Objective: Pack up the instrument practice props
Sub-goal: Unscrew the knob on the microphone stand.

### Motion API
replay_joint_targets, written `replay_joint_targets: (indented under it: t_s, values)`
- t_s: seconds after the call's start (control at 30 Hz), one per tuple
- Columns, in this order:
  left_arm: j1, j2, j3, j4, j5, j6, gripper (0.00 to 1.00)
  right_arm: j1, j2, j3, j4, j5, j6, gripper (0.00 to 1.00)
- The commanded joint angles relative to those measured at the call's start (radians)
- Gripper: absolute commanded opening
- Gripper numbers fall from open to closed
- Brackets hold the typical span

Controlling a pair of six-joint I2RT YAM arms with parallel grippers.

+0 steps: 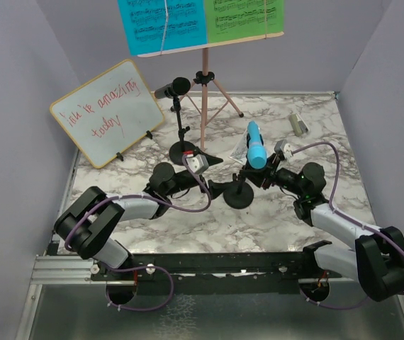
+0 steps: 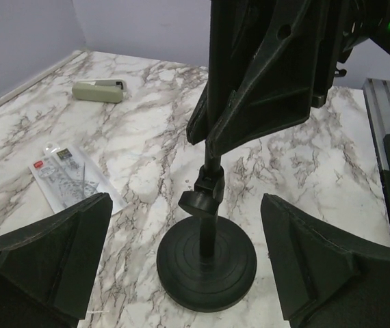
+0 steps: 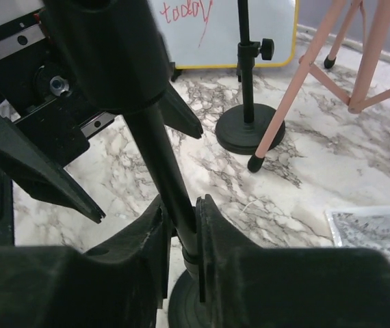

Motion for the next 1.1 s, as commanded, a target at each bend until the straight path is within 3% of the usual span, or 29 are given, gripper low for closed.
replay_joint_targets:
  t_s: [0.0,0.13,0.3,0.7,1.07]
  values:
    - [-0.001,0.049,0.049,0.011,0.11,0.076,0.95,0.008,0.005,0.012,0.026,-0.073,-0.032,0.17]
    - [-0.001,0.064,0.055,0.011,0.129,0.104,0.93,0.009,-0.001,0.004,0.025,-0.082,-0.04,0.01]
    - [-0.005,0.066,0.044,0.01,0.118,0.146,0.88,0.01,0.012,0.002,0.03,-0.104,-0.041,0.0]
    - [-0.12,0.092,0.017,-0.062,-0.166,0.364,0.82,0.01,0.056,0.002,0.067,-0.14,-0.015,0.01]
    - [-0.168,0.112,0.021,-0.078,-0.241,0.436,0.58,0.01,0.083,0.007,0.076,-0.15,-0.012,0.0]
